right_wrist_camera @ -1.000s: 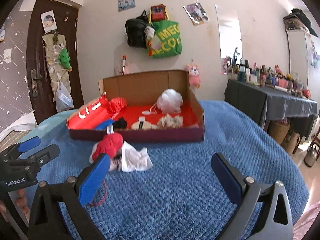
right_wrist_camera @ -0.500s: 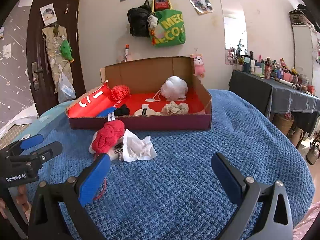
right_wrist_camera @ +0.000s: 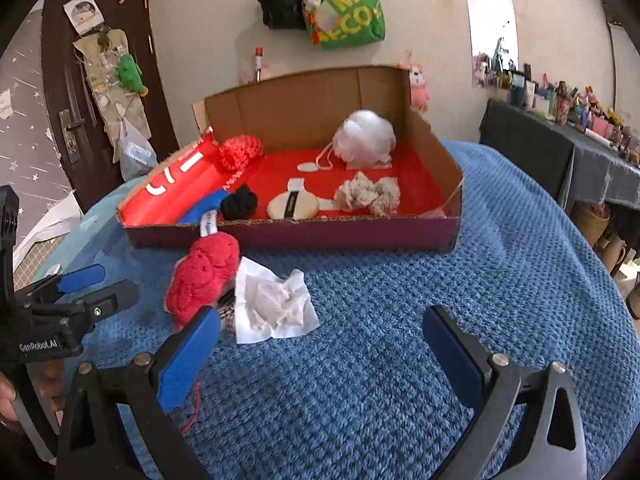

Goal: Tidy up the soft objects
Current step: 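Move both tools back toward the white items beside the box, then grasp the white cylindrical item with the left tool while the right tool grasps the white tissue, then carry the white item and white tissue into the box and lower them, then open both tools to release the white items and withdraw from the box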

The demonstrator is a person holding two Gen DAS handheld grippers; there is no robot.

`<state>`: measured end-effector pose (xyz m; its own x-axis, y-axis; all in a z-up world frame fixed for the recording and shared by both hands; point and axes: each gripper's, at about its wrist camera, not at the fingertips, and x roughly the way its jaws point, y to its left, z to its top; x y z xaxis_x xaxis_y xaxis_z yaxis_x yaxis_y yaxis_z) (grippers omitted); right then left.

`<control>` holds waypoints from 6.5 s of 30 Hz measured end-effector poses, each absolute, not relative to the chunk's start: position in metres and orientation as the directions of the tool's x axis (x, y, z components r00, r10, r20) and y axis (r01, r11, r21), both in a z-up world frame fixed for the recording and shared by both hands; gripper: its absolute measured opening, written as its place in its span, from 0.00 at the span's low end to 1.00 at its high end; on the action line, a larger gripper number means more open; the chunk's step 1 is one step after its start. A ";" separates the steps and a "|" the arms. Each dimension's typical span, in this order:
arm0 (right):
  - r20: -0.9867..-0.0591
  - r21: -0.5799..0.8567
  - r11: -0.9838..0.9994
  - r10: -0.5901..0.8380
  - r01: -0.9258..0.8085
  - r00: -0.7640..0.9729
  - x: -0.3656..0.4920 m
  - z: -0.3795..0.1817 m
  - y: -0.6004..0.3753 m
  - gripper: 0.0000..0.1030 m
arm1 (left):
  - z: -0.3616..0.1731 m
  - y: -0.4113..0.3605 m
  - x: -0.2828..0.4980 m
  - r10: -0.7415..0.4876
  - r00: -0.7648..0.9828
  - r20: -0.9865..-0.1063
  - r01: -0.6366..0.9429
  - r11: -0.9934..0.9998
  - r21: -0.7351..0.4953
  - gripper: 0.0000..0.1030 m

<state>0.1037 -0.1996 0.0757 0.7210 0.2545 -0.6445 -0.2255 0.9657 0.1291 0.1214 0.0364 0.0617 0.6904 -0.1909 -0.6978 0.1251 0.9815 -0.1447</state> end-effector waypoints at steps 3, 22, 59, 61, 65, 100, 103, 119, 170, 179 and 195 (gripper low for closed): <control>-0.669 0.124 0.967 0.246 -0.221 0.701 0.114 0.072 -0.199 1.00 | 0.056 0.036 0.136 -0.204 0.658 -0.725 0.134 0.979 -0.153 0.98; -0.728 0.175 0.956 0.287 -0.237 0.622 0.146 0.061 -0.198 1.00 | 0.035 0.015 0.173 -0.173 0.580 -0.796 0.245 0.969 -0.032 0.99; -0.719 0.210 0.943 0.328 -0.259 0.612 0.144 0.061 -0.200 1.00 | 0.056 0.053 0.144 -0.083 0.642 -0.762 0.285 0.949 0.138 0.98; -0.719 0.201 0.942 0.329 -0.270 0.612 0.144 0.062 -0.197 1.00 | 0.060 0.044 0.141 -0.125 0.654 -0.746 0.311 0.944 0.115 0.98; -0.714 0.195 0.935 0.343 -0.297 0.610 0.142 0.064 -0.193 1.00 | 0.060 0.035 0.149 -0.172 0.648 -0.742 0.308 0.950 0.049 0.98; -0.667 0.177 0.903 0.403 -0.392 0.626 0.131 0.084 -0.180 0.25 | 0.067 0.033 0.137 -0.335 0.659 -0.674 0.306 0.937 -0.167 0.16; -0.675 0.192 0.903 0.406 -0.384 0.617 0.133 0.080 -0.182 0.25 | 0.068 0.034 0.136 -0.343 0.657 -0.672 0.309 0.935 -0.174 0.16; -0.692 0.032 0.932 0.282 -0.362 0.665 0.237 0.134 -0.172 0.25 | 0.126 0.032 0.243 -0.317 0.673 -0.668 0.310 0.941 -0.134 0.16; -0.878 -0.103 0.953 0.048 -0.285 0.476 0.345 0.076 -0.167 0.39 | 0.057 0.012 0.351 -0.146 0.476 -0.867 0.242 0.970 -0.030 0.16; -0.870 -0.105 0.951 0.053 -0.290 0.490 0.341 0.080 -0.171 0.52 | 0.059 0.016 0.349 -0.170 0.481 -0.860 0.249 0.967 -0.052 0.17; -0.843 -0.102 0.944 0.086 -0.313 0.532 0.323 0.104 -0.166 0.59 | 0.070 0.031 0.334 -0.209 0.499 -0.841 0.220 0.969 -0.110 0.37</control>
